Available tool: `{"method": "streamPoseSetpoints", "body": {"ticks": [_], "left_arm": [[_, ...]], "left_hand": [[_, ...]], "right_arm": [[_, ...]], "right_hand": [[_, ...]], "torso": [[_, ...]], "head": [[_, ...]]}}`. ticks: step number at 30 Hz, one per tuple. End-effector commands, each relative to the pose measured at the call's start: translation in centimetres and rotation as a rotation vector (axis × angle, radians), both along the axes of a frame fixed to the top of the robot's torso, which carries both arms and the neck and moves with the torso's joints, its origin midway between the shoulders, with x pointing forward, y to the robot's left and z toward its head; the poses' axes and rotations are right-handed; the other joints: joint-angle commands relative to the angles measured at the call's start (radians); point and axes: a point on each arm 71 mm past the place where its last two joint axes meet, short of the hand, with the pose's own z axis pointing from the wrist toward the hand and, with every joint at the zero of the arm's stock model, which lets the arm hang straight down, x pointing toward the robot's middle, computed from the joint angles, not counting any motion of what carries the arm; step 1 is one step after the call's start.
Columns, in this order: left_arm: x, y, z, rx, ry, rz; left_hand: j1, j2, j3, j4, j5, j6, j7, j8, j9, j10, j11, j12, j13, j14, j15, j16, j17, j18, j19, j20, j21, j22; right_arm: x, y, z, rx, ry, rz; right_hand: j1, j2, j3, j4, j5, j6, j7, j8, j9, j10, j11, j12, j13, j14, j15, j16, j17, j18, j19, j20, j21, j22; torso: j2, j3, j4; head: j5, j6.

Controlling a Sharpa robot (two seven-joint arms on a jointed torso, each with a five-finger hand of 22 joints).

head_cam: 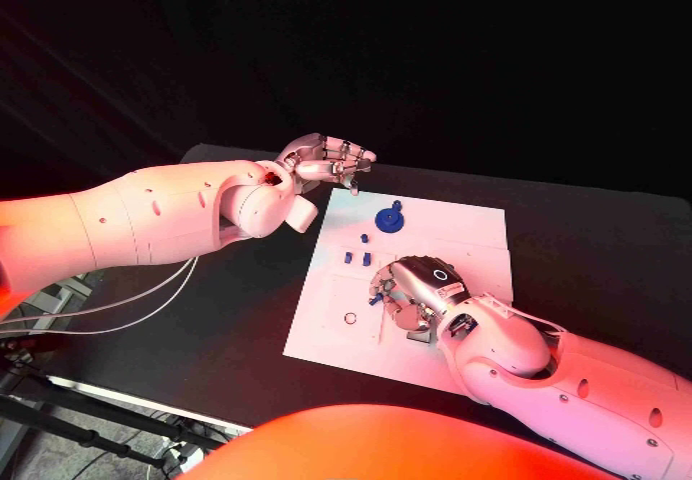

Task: Assemble the parts on the task board

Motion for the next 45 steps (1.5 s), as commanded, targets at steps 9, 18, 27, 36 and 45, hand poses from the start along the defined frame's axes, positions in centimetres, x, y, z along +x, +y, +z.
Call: {"method": "streamPoseSetpoints", "body": {"ticks": [9, 18, 27, 36, 45], "left_arm": [[-0.05, -0.24, 0.05, -0.012, 0.003, -0.021], [-0.06, -0.25, 0.05, -0.012, 0.004, -0.022], [-0.06, -0.26, 0.04, -0.011, 0.005, -0.023], [-0.07, -0.24, 0.03, -0.011, 0.007, -0.024], [-0.07, -0.25, 0.02, -0.011, 0.008, -0.025]], "left_hand": [[-0.004, 0.008, -0.002, 0.001, 0.004, -0.001, 0.004, 0.006, -0.001, 0.000, 0.003, -0.004, -0.001, 0.001, 0.003, 0.006, 0.001, 0.014, 0.007, 0.001, -0.002, -0.001], [-0.004, 0.008, -0.002, 0.001, 0.004, -0.002, 0.004, 0.006, -0.001, -0.001, 0.003, -0.004, -0.002, 0.001, 0.003, 0.006, 0.001, 0.014, 0.008, 0.001, -0.003, -0.002], [-0.004, 0.008, -0.002, 0.001, 0.004, -0.002, 0.004, 0.006, -0.001, -0.001, 0.003, -0.004, -0.002, 0.001, 0.003, 0.006, 0.001, 0.014, 0.008, 0.001, -0.003, -0.002], [-0.004, 0.008, -0.002, 0.001, 0.004, -0.002, 0.004, 0.006, -0.001, -0.001, 0.003, -0.004, -0.002, 0.001, 0.003, 0.006, 0.001, 0.014, 0.008, 0.001, -0.003, -0.002], [-0.004, 0.008, -0.002, 0.001, 0.004, -0.002, 0.004, 0.006, -0.001, -0.001, 0.003, -0.004, -0.002, 0.001, 0.003, 0.006, 0.001, 0.014, 0.008, 0.001, -0.003, -0.002]], "right_arm": [[0.25, -0.03, 0.02, -0.006, -0.013, -0.053], [0.34, 0.07, -0.06, -0.015, -0.009, -0.067], [0.26, 0.32, -0.09, -0.022, -0.003, -0.060], [0.10, 0.48, -0.07, -0.025, 0.003, -0.049], [0.07, 0.51, -0.10, -0.030, 0.006, -0.047]], "right_hand": [[-0.014, 0.000, -0.003, 0.004, 0.005, 0.006, 0.000, 0.005, 0.002, 0.040, -0.034, 0.001, 0.001, 0.052, -0.007, 0.002, -0.004, -0.004, 0.002, 0.003, -0.002, 0.018], [-0.015, 0.000, -0.003, 0.004, 0.005, 0.005, 0.000, 0.004, 0.002, 0.040, -0.034, 0.001, 0.001, 0.051, -0.007, 0.001, -0.005, -0.004, 0.000, 0.003, -0.004, 0.017], [-0.015, 0.000, -0.003, 0.004, 0.005, 0.005, 0.000, 0.004, 0.002, 0.040, -0.034, 0.001, 0.001, 0.051, -0.007, 0.001, -0.005, -0.004, 0.000, 0.003, -0.004, 0.017], [-0.016, 0.000, -0.003, 0.004, 0.005, 0.005, 0.000, 0.004, 0.002, 0.039, -0.034, 0.000, 0.002, 0.051, -0.007, 0.002, -0.005, -0.004, 0.001, 0.003, -0.004, 0.017], [-0.016, 0.000, -0.003, 0.003, 0.005, 0.004, 0.000, 0.004, 0.003, 0.039, -0.034, 0.000, 0.002, 0.051, -0.007, 0.002, -0.006, -0.004, 0.000, 0.003, -0.005, 0.017]], "torso": [[0.000, 0.0005, -0.0003], [0.000, -0.0001, 0.0002], [0.000, 0.0003, 0.0002], [0.000, 0.0006, -0.0003], [0.000, 0.0007, -0.0005]], "head": [[-0.002, 0.001], [-0.003, 0.001], [-0.003, -0.002], [-0.002, -0.002], [-0.002, -0.002]]}}
